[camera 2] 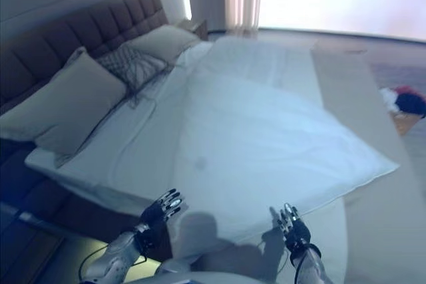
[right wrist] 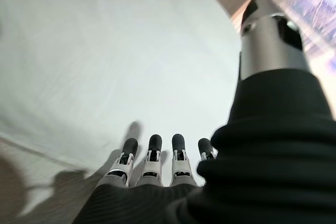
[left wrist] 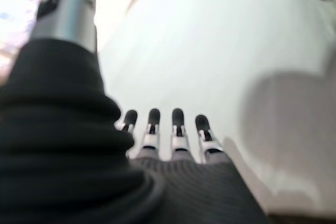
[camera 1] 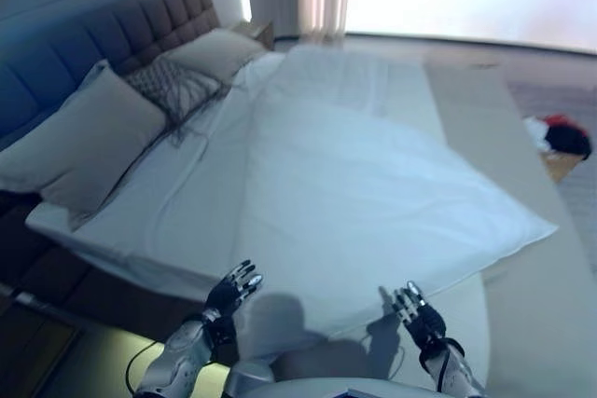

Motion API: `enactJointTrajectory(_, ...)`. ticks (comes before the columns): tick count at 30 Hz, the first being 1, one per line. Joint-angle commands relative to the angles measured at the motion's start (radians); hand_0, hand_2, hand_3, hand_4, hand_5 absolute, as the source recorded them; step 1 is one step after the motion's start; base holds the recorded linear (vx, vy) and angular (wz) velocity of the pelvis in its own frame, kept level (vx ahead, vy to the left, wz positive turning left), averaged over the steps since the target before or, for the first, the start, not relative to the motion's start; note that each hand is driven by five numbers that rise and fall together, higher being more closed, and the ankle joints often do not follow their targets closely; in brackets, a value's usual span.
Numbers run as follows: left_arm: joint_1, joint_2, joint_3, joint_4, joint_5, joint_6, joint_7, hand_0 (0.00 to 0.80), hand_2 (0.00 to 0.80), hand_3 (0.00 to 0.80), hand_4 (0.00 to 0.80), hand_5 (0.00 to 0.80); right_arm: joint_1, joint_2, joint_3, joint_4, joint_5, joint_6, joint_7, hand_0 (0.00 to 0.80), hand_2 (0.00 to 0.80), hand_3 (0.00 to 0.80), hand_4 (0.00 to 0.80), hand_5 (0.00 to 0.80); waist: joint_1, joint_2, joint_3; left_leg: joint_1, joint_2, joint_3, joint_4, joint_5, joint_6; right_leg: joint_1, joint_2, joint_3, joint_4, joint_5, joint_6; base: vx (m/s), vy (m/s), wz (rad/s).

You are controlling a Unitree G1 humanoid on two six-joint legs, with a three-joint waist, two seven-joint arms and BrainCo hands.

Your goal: Make the bed neatly

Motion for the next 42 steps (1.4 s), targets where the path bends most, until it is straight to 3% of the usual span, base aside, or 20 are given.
enactJointTrajectory(1, -0.024, 0.099, 0.020, -0.170, 0.006, -0.066, 0.018, 0.000, 0.000, 0.000, 0.000, 0.000, -0.049, 0.037, -0.024, 0.062, 0.061, -0.043, 0.079, 0.000, 0.000, 0.000, 0.000, 0.000, 0.033, -0.026, 0.078, -0.087, 0.051, -0.037, 0.076, 0.013, 0.084, 0.000, -0.083, -0.002, -0.215, 0.448, 0.093, -0.314, -0.268, -0.03)
enactJointTrajectory(4, -0.177, 0.119, -0.034, -0.124, -0.053, -0.152, 0.060, 0.000, 0.000, 0.000, 0.000, 0.000, -0.165, 0.014, 0.006, 0.126, 0.111, -0.093, 0.109, 0.000, 0.000, 0.000, 0.000, 0.000, 0.022, -0.018, 0.133, -0.230, 0.077, -0.045, 0.142, 0.002, 0.082, -0.140, -0.057, 0.074, -0.288, 0.479, 0.093, -0.503, -0.220, 0.03)
enactJointTrajectory(6, -0.343, 0.096, -0.089, -0.065, -0.123, -0.211, 0.124, 0.000, 0.000, 0.000, 0.000, 0.000, -0.319, -0.030, 0.031, 0.198, 0.155, -0.107, 0.111, 0.000, 0.000, 0.000, 0.000, 0.000, 0.023, 0.001, 0.183, -0.372, 0.114, -0.057, 0.256, -0.038, 0.053, -0.223, -0.050, 0.093, -0.266, 0.438, 0.086, -0.606, -0.118, 0.05)
enactJointTrajectory(7, -0.395, 0.077, -0.103, -0.044, -0.141, -0.221, 0.141, 0.000, 0.000, 0.000, 0.000, 0.000, -0.372, -0.046, 0.025, 0.226, 0.166, -0.097, 0.110, 0.000, 0.000, 0.000, 0.000, 0.000, 0.024, 0.009, 0.196, -0.416, 0.126, -0.066, 0.296, -0.046, 0.037, -0.251, -0.045, 0.101, -0.249, 0.423, 0.079, -0.424, -0.036, -0.22)
enactJointTrajectory(9, -0.453, 0.036, -0.114, -0.012, -0.132, -0.223, 0.182, 0.000, 0.000, 0.000, 0.000, 0.000, -0.479, -0.073, 0.007, 0.282, 0.176, -0.048, 0.085, 0.000, 0.000, 0.000, 0.000, 0.000, 0.025, 0.020, 0.207, -0.466, 0.136, -0.079, 0.348, -0.040, 0.034, -0.325, -0.071, 0.122, -0.179, 0.417, 0.053, -0.167, 0.088, -0.46)
enactJointTrajectory(13, -0.443, 0.013, -0.133, -0.039, -0.115, -0.222, 0.209, 0.000, 0.000, 0.000, 0.000, 0.000, -0.432, -0.099, -0.021, 0.248, 0.189, -0.026, 0.083, 0.000, 0.000, 0.000, 0.000, 0.000, 0.013, 0.036, 0.210, -0.509, 0.135, -0.077, 0.409, -0.068, 0.031, -0.438, -0.130, 0.158, -0.025, 0.372, 0.050, 0.058, 0.130, -0.14)
enactJointTrajectory(16, -0.439, 0.013, -0.146, -0.053, -0.129, -0.238, 0.222, 0.000, 0.000, 0.000, 0.000, 0.000, -0.435, -0.131, -0.031, 0.264, 0.195, -0.013, 0.117, 0.000, 0.000, 0.000, 0.000, 0.000, 0.009, 0.048, 0.222, -0.570, 0.125, -0.096, 0.476, -0.117, 0.022, -0.508, -0.128, 0.198, 0.029, 0.343, 0.064, -0.032, 0.069, 0.20)
enactJointTrajectory(20, -0.431, 0.038, -0.147, -0.053, -0.150, -0.262, 0.192, 0.000, 0.000, 0.000, 0.000, 0.000, -0.495, -0.191, -0.054, 0.315, 0.260, 0.019, 0.230, 0.000, 0.000, 0.000, 0.000, 0.000, 0.018, 0.069, 0.247, -0.661, 0.116, -0.115, 0.494, -0.108, 0.007, -0.637, -0.129, 0.232, 0.046, 0.388, 0.064, -0.116, -0.035, 0.07)
enactJointTrajectory(22, -0.415, 0.052, -0.139, -0.059, -0.150, -0.260, 0.192, 0.000, 0.000, 0.000, 0.000, 0.000, -0.524, -0.206, -0.048, 0.313, 0.280, 0.034, 0.244, 0.000, 0.000, 0.000, 0.000, 0.000, 0.010, 0.067, 0.253, -0.680, 0.123, -0.109, 0.514, -0.120, -0.008, -0.679, -0.121, 0.260, -0.006, 0.443, 0.098, -0.050, -0.148, -0.07)
enactJointTrajectory(25, -0.433, 0.060, -0.124, -0.061, -0.179, -0.264, 0.202, 0.000, 0.000, 0.000, 0.000, 0.000, -0.604, -0.246, -0.049, 0.330, 0.289, 0.056, 0.239, 0.000, 0.000, 0.000, 0.000, 0.000, 0.003, 0.084, 0.271, -0.715, 0.139, -0.094, 0.512, -0.107, -0.014, -0.725, -0.116, 0.258, -0.005, 0.439, 0.104, -0.171, -0.047, -0.11)
enactJointTrajectory(31, -0.447, 0.060, -0.116, -0.093, -0.246, -0.279, 0.189, 0.000, 0.000, 0.000, 0.000, 0.000, -0.735, -0.357, -0.061, 0.370, 0.284, 0.095, 0.212, 0.000, 0.000, 0.000, 0.000, 0.000, -0.002, 0.125, 0.277, -0.765, 0.136, -0.095, 0.462, -0.059, -0.026, -0.789, -0.100, 0.270, -0.003, 0.432, 0.104, -0.114, -0.007, 0.04)
enactJointTrajectory(42, -0.429, 0.082, -0.124, -0.121, -0.272, -0.221, 0.180, 0.000, 0.000, 0.000, 0.000, 0.000, -0.771, -0.414, -0.094, 0.353, 0.284, 0.114, 0.215, 0.000, 0.000, 0.000, 0.000, 0.000, 0.016, 0.118, 0.236, -0.754, 0.136, -0.083, 0.418, -0.040, -0.024, -0.788, -0.117, 0.242, -0.022, 0.441, 0.110, 0.051, -0.018, 0.04)
